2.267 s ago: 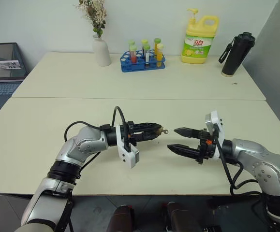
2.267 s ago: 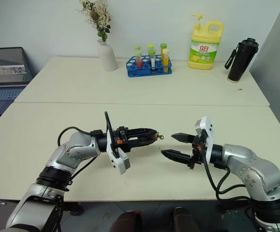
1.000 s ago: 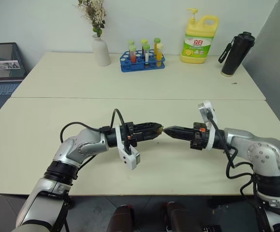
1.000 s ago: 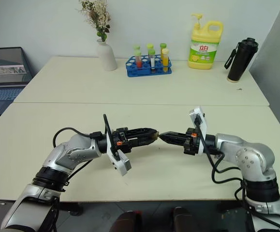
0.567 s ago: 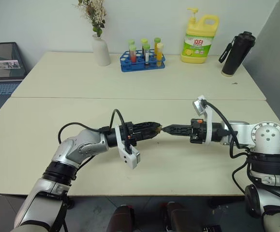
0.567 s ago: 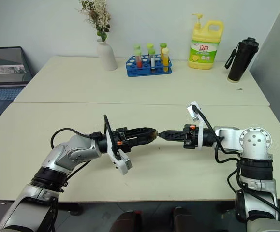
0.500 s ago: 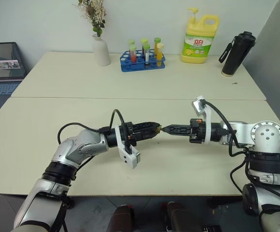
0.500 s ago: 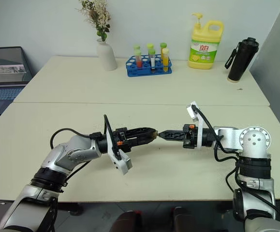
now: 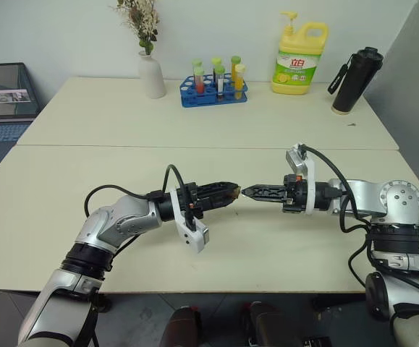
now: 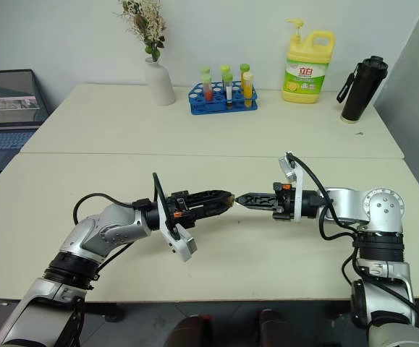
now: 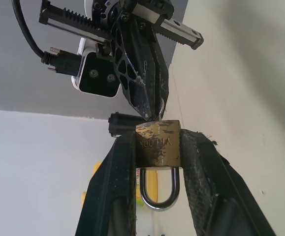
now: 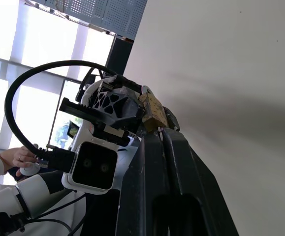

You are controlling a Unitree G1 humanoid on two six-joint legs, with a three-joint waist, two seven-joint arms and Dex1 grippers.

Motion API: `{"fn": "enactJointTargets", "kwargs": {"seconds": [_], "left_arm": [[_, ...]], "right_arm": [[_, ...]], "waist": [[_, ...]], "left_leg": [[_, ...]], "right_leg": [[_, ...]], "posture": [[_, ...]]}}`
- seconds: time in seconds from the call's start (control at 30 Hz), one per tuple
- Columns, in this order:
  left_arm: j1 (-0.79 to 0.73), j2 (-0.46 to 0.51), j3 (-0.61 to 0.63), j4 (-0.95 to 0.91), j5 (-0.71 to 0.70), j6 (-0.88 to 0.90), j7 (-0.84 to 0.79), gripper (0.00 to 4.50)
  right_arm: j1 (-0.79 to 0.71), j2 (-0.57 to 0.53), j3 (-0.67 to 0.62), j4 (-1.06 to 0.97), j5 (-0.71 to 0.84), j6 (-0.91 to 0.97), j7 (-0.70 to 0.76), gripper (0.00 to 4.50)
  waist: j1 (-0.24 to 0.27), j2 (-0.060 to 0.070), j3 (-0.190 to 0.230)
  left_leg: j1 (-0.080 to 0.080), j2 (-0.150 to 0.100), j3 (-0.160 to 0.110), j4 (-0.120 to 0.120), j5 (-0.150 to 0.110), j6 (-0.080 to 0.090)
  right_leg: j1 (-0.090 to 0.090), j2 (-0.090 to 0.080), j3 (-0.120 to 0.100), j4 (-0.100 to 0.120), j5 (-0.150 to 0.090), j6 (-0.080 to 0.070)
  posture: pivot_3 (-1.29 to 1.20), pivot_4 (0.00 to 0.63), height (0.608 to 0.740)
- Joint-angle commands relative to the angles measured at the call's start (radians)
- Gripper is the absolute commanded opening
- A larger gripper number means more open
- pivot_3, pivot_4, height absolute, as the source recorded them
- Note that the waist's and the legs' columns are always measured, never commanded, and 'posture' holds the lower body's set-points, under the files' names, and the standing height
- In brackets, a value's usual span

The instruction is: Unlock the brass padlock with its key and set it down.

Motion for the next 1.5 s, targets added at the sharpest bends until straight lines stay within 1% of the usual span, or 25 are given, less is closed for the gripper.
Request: {"fn": "enactJointTargets", "kwargs": {"seconds": [0.03,0.23,0.33,0.43,0.53,0.6,0.63,0.7,0.8,0.87,0.93,1.07,1.17,1.5], "left_arm": [[0.004,0.015,-0.012,-0.035,0.019,-0.026,0.017,0.92],[0.006,0.019,-0.017,-0.034,0.035,-0.027,0.035,0.92],[0.011,0.022,-0.018,-0.033,0.034,-0.023,0.038,0.92],[0.011,0.025,-0.022,-0.031,0.032,-0.02,0.043,0.92],[0.011,0.028,-0.022,-0.031,0.023,-0.014,0.043,0.92],[0.011,0.031,-0.021,-0.032,0.018,-0.011,0.042,0.92],[0.012,0.03,-0.021,-0.032,0.012,-0.007,0.04,0.92],[0.014,0.032,-0.02,-0.033,0.003,0.0,0.038,0.92],[0.011,0.033,-0.021,-0.031,-0.014,0.009,0.038,0.92],[0.006,0.031,-0.023,-0.029,-0.022,0.012,0.037,0.92],[0.001,0.029,-0.027,-0.026,-0.026,0.014,0.036,0.92],[-0.008,0.026,-0.035,-0.021,-0.043,0.017,0.031,0.92],[-0.016,0.024,-0.041,-0.013,-0.052,0.012,0.025,0.92],[-0.025,0.015,-0.043,-0.012,-0.056,0.013,0.017,0.92]], "right_arm": [[0.01,-0.029,0.023,-0.019,0.127,-0.098,-0.057,0.0],[0.026,-0.037,0.042,-0.029,0.131,-0.113,-0.059,0.0],[0.026,-0.065,0.073,-0.074,0.131,-0.123,-0.062,0.0],[0.025,-0.093,0.09,-0.126,0.105,-0.13,-0.015,0.0],[0.041,-0.1,0.077,-0.183,-0.015,-0.168,0.042,0.0],[0.065,-0.115,0.08,-0.254,-0.175,-0.209,0.133,0.41],[0.074,-0.137,0.094,-0.296,-0.263,-0.233,0.207,0.61],[0.092,-0.158,0.096,-0.335,-0.357,-0.267,0.305,1.28],[0.166,-0.291,0.171,-0.448,-0.647,-0.435,0.585,2.34],[0.2,-0.309,0.172,-0.466,-0.717,-0.498,0.679,3.07],[0.226,-0.295,0.167,-0.497,-0.755,-0.541,0.737,3.81],[0.238,-0.231,0.161,-0.54,-0.778,-0.546,0.74,3.82],[0.241,-0.175,0.185,-0.539,-0.818,-0.549,0.726,3.82],[0.196,-0.042,0.17,-0.495,-0.815,-0.493,0.689,3.82]], "waist": [[0.0,0.0,0.0],[0.0,0.0,0.0],[0.0,0.0,0.0],[0.001,0.0,0.0],[0.001,0.0,0.0],[0.001,0.0,0.0],[0.002,0.0,0.0],[0.002,0.0,0.0],[0.007,0.0,0.0],[0.006,0.0,0.0],[0.005,0.0,0.0],[-0.001,0.0,0.0],[0.002,0.0,0.0],[0.002,0.0,0.0]], "left_leg": [[0.0,0.0,0.0,0.0,0.0,0.0],[0.0,0.0,0.0,0.0,0.0,0.0],[0.0,0.0,0.0,0.0,0.0,0.0],[0.0,0.0,0.0,0.0,0.0,0.0],[0.0,0.001,0.0,0.0,0.0,0.0],[0.0,0.001,0.0,0.0,0.0,0.0],[0.0,0.001,0.0,0.0,0.0,0.0],[-0.001,0.0,0.0,0.0,0.0,0.0],[-0.001,0.0,0.0,0.0,0.0,0.0],[-0.001,0.0,-0.001,0.0,0.0,0.0],[-0.001,0.0,-0.001,0.0,0.0,0.0],[0.0,0.001,0.0,0.0,0.0,0.0],[0.0,0.001,-0.001,0.0,0.0,0.0],[0.0,0.0,0.0,0.0,0.0,0.0]], "right_leg": [[0.0,0.0,0.0,0.0,0.0,0.0],[0.0,0.0,0.0,0.0,0.0,0.0],[0.0,0.0,0.0,0.0,0.0,0.0],[-0.001,0.0,0.0,0.0,0.0,0.0],[-0.001,0.0,0.0,0.0,0.0,0.0],[-0.001,0.0,0.0,0.0,0.0,0.0],[-0.001,0.0,0.0,0.0,0.0,0.0],[-0.001,0.0,0.0,-0.001,0.0,0.0],[-0.001,-0.001,0.0,-0.001,0.0,0.0],[-0.001,-0.001,-0.002,-0.001,-0.001,0.001],[-0.001,-0.001,-0.001,-0.001,-0.001,0.001],[-0.001,0.001,-0.001,0.0,-0.001,0.001],[-0.001,0.002,-0.001,0.0,0.0,0.001],[0.0,0.0,-0.001,0.0,0.0,0.0]], "posture": [[0.0,0.15,0.74],[0.0,0.15,0.74],[0.0,0.15,0.74],[0.0,0.15,0.74],[0.0,0.15,0.74],[0.0,0.15,0.74],[0.0,0.15,0.74],[0.0,0.15,0.74],[0.0,0.15,0.74],[0.0,0.15,0.74],[0.0,0.15,0.74],[0.0,0.15,0.74],[0.0,0.15,0.74],[0.0,0.15,0.74]]}}
